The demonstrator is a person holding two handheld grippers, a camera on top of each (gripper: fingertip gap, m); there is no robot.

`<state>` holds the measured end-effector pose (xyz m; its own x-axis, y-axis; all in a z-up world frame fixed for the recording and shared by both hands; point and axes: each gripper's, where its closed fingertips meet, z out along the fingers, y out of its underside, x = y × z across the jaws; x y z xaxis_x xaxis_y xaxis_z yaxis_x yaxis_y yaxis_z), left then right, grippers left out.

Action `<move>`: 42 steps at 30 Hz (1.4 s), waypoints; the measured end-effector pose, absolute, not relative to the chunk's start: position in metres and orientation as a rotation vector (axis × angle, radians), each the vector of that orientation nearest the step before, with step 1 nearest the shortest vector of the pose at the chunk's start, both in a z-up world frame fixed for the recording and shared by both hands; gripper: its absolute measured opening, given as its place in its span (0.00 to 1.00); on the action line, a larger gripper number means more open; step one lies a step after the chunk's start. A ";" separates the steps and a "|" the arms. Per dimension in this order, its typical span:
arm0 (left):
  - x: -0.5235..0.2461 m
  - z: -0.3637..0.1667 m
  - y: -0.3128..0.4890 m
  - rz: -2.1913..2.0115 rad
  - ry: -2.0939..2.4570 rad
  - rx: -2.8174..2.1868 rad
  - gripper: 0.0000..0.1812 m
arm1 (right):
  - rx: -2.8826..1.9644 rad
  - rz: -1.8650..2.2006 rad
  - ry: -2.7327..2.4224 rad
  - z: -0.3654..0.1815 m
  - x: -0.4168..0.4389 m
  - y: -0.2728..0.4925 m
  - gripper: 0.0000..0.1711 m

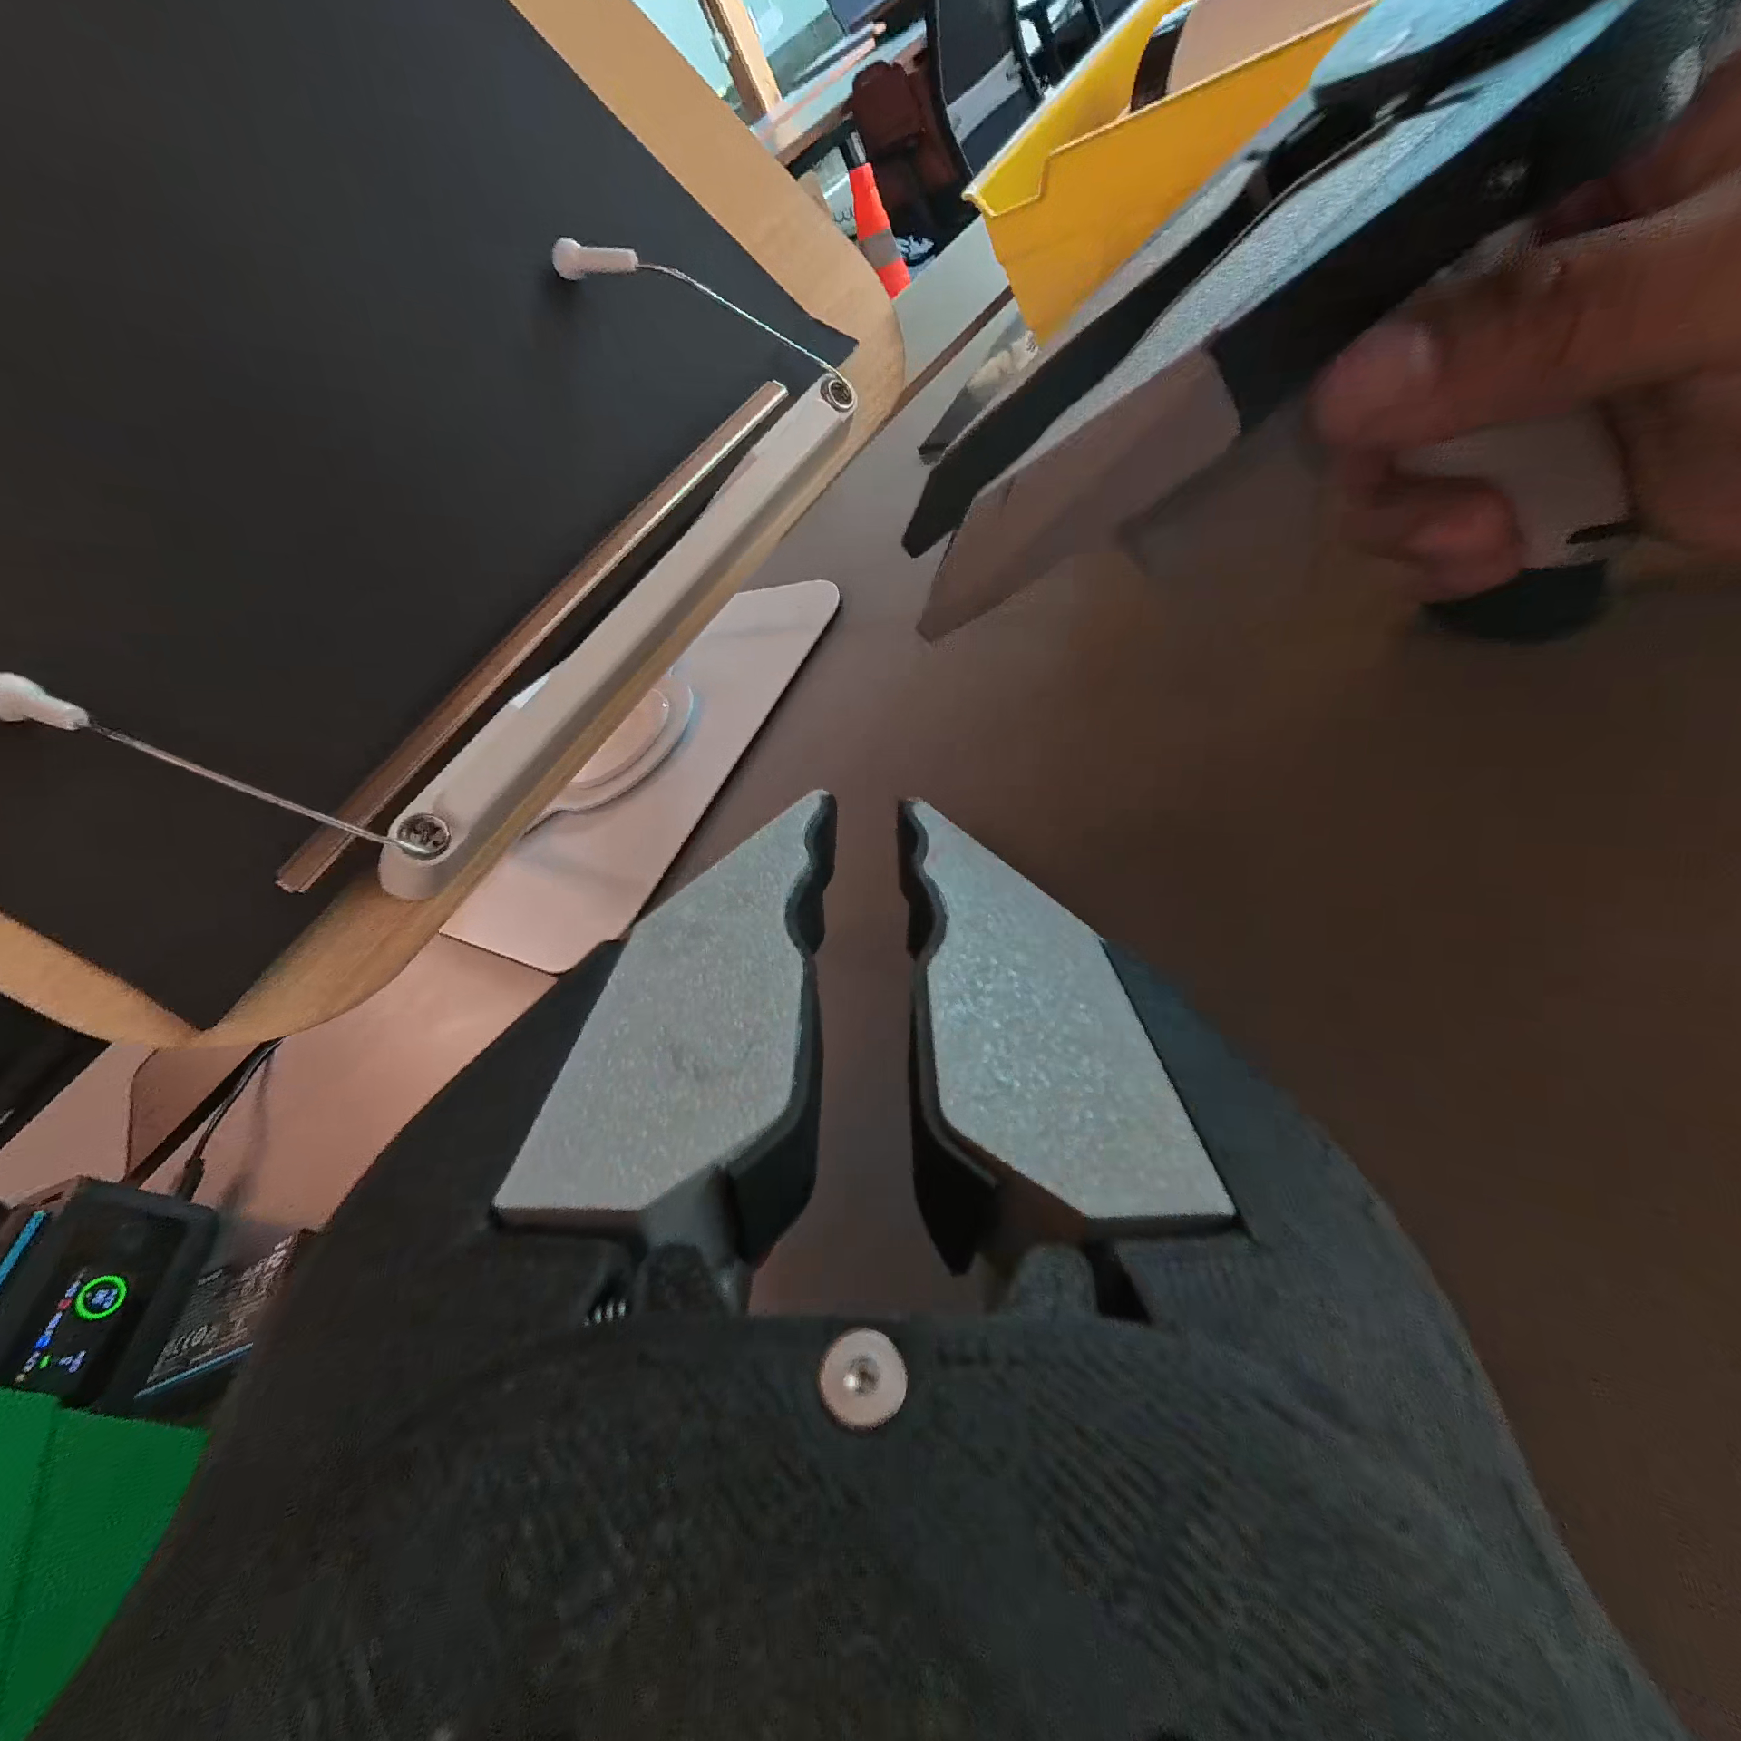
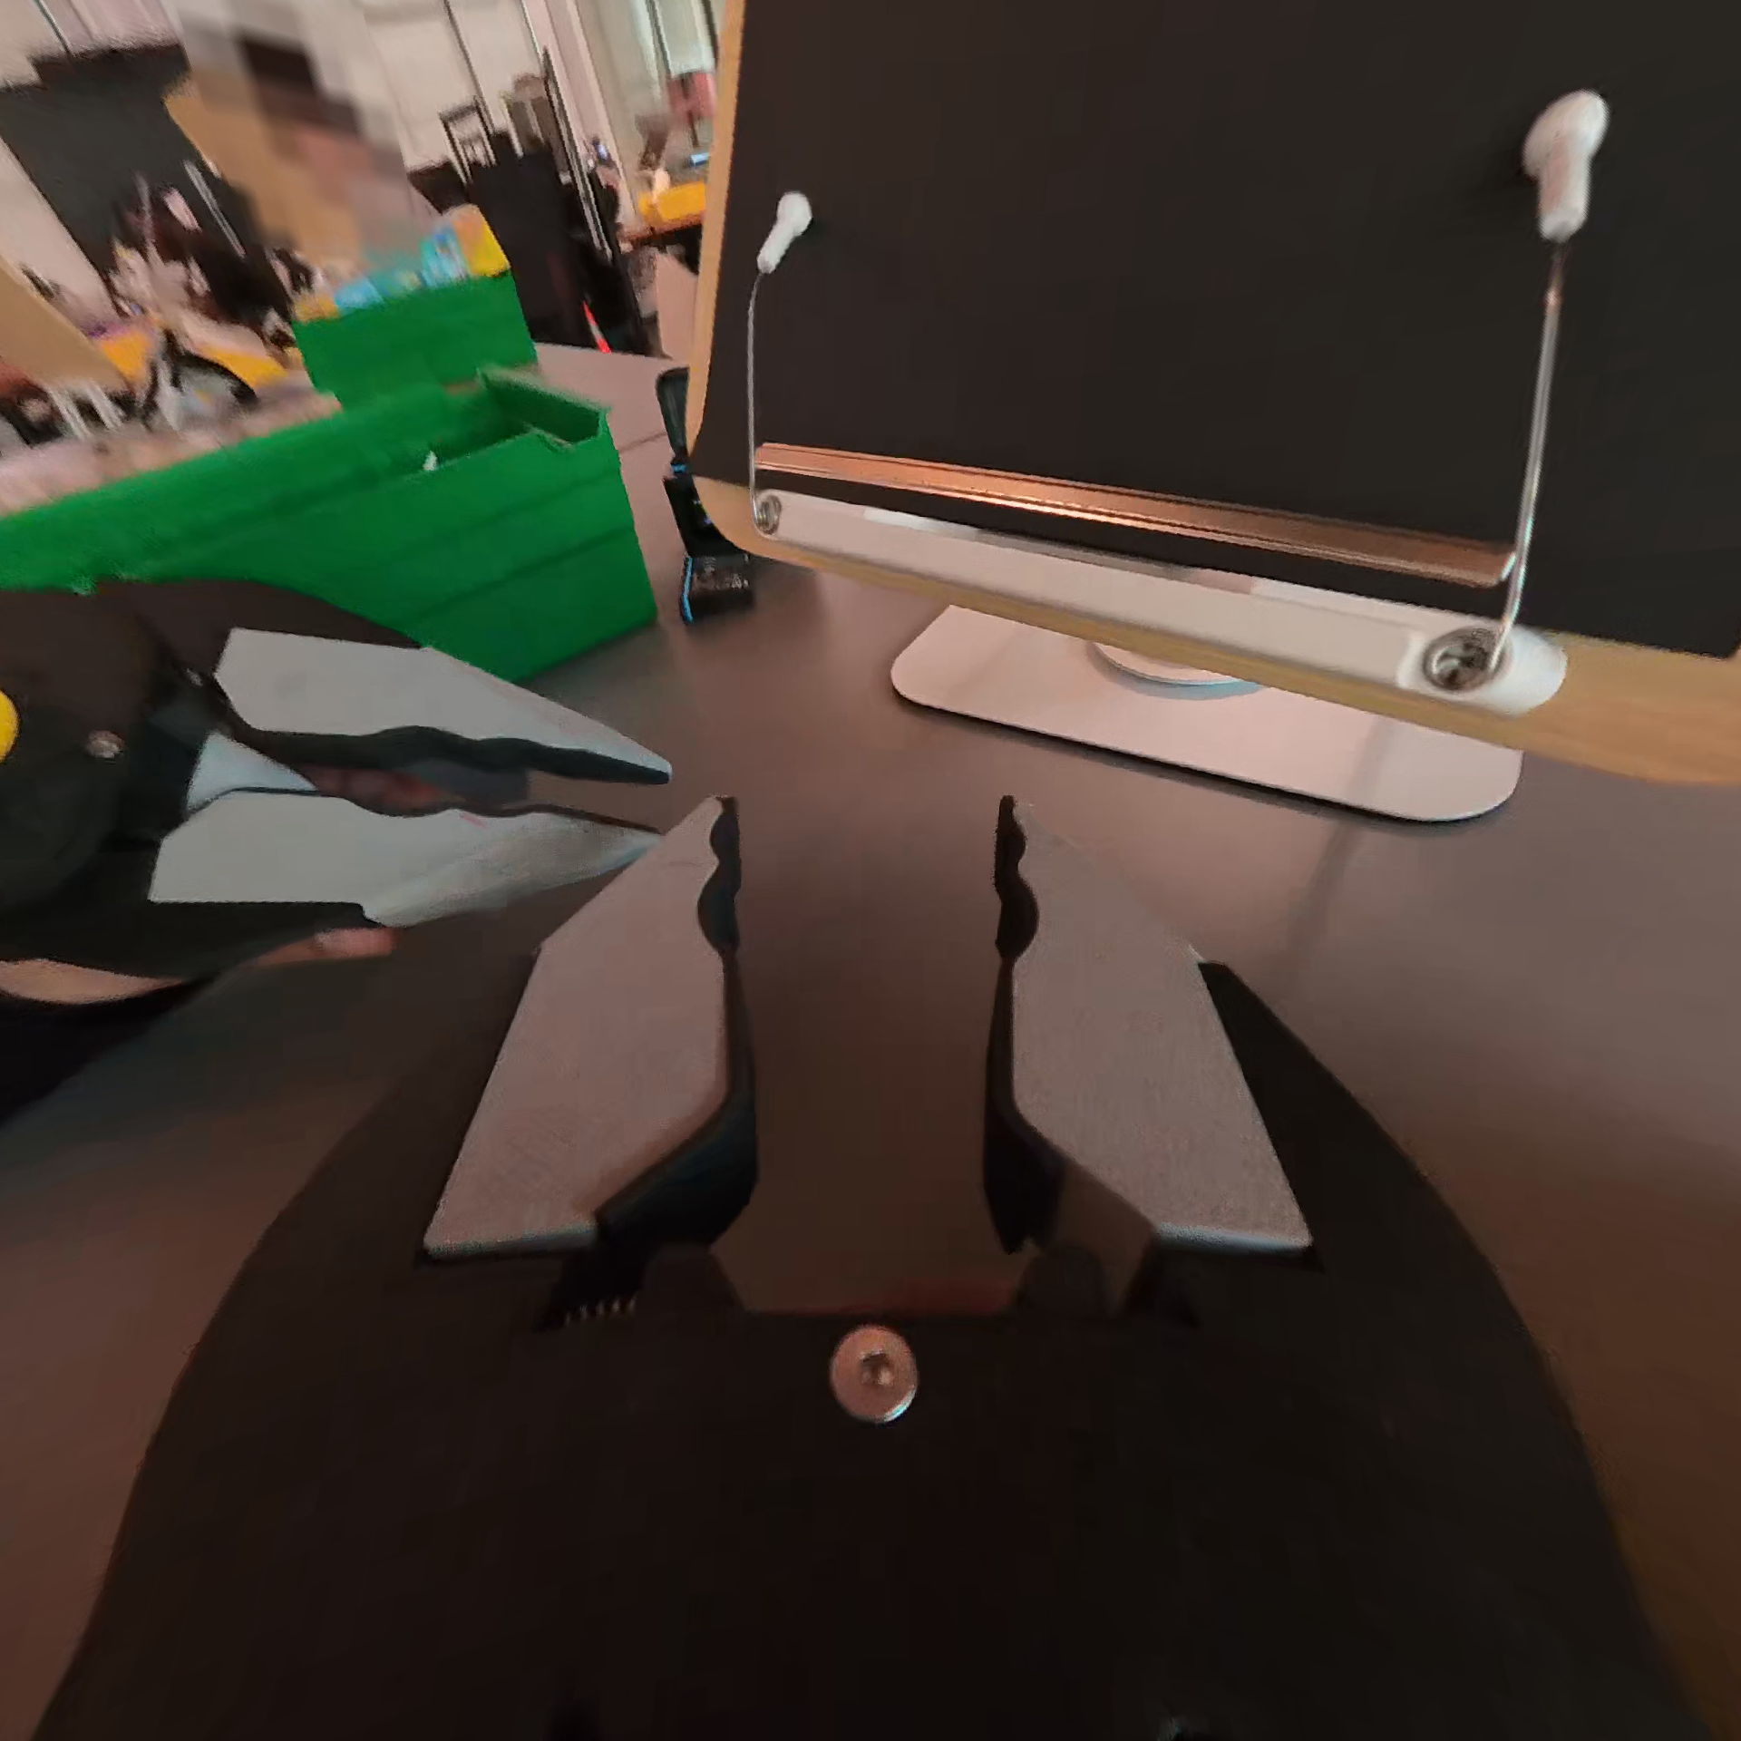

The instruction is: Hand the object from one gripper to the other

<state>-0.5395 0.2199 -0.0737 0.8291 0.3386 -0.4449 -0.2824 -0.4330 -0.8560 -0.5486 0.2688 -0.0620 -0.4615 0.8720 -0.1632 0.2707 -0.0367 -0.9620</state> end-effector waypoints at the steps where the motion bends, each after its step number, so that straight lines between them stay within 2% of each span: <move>1: -0.538 -0.072 0.221 0.686 -0.039 -1.885 0.06 | -1.228 1.544 -1.729 -0.063 -0.548 0.270 0.31; 23: -0.536 -0.063 0.220 0.578 -0.104 -1.827 0.05 | -1.129 1.378 -1.788 -0.068 -0.547 0.269 0.30; 33: -0.528 -0.043 0.214 0.572 -0.114 -1.780 0.05 | -1.074 1.313 -1.813 -0.070 -0.545 0.263 0.30; 39: -0.498 0.024 0.158 0.589 -0.134 -1.690 0.00 | -1.060 1.296 -1.840 -0.073 -0.545 0.261 0.30; 42: -0.509 0.059 0.104 0.707 -0.169 -1.747 0.02 | -1.045 1.278 -1.857 -0.074 -0.545 0.258 0.29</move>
<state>-0.5086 0.1043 0.0588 0.8059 0.4627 -0.3694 -0.2462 -0.3057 -0.9198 -0.5451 0.2581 -0.0745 -0.4747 0.8775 0.0688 0.2490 0.2088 -0.9457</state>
